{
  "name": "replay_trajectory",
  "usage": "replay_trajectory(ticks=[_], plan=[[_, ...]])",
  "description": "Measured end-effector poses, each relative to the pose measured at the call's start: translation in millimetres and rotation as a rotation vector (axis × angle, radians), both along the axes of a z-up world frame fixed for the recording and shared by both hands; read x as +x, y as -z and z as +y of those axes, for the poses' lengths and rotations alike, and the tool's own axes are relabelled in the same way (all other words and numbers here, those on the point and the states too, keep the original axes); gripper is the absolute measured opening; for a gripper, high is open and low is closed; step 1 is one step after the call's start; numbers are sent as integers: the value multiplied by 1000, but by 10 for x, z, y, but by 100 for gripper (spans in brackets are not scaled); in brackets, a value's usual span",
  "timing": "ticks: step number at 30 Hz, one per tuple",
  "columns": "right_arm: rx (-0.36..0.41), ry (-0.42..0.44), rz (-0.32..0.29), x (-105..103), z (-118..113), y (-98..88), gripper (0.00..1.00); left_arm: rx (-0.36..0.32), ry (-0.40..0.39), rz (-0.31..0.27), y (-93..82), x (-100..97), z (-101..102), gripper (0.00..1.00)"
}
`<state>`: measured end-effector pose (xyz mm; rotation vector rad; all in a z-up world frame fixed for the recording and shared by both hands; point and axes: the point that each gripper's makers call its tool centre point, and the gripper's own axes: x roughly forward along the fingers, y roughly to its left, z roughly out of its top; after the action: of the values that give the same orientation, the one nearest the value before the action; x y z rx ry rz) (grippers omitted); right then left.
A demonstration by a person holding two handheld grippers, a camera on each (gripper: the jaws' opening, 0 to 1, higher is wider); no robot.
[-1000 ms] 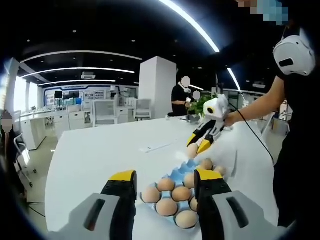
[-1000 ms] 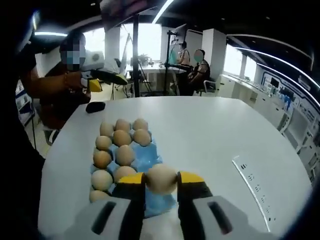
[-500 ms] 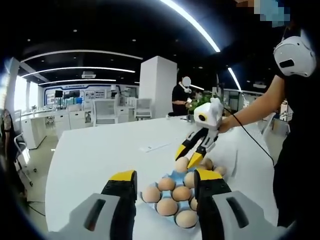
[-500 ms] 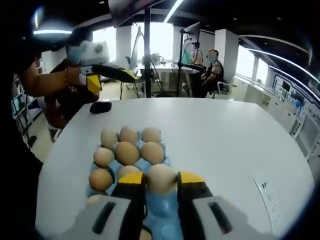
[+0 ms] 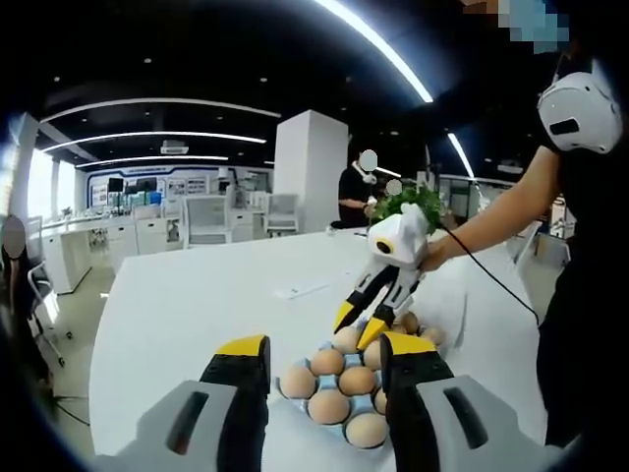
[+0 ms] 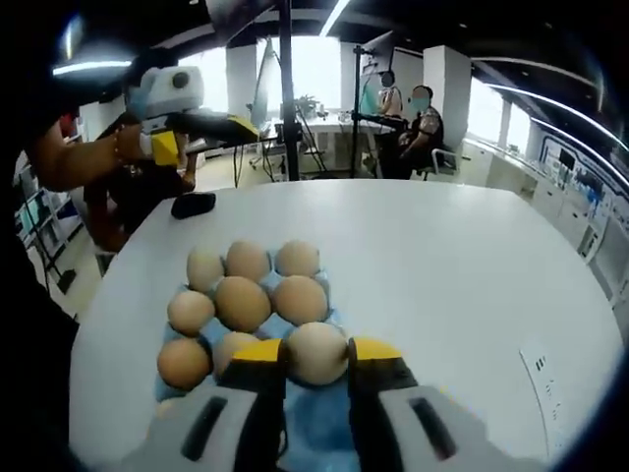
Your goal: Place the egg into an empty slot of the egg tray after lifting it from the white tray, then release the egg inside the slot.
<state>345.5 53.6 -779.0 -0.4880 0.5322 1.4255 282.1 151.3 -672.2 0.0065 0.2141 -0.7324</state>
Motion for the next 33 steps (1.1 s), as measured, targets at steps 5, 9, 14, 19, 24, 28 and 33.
replay_trajectory(ticks=[5,9,14,19,24,28,33], plan=[[11,1,10,-4,5,-3,24,0,0,3,6,1,7,45],[34,22,48,0,-15,8,24,-1,2,9,15,1,-6,44],[37,12,45,-7,-11,5,25,-3,2,7,8,7,-12,45],[49,10,54,-3,-25,13,26,-1,7,9,9,5,-27,44],[59,28,54,18,-47,10,29,1,6,8,8,2,-12,44],[97,52,70,7,-57,-60,29,0,3,9,5,4,-4,44],[133,72,70,-9,-140,-164,29,-4,6,6,-6,4,-12,43]])
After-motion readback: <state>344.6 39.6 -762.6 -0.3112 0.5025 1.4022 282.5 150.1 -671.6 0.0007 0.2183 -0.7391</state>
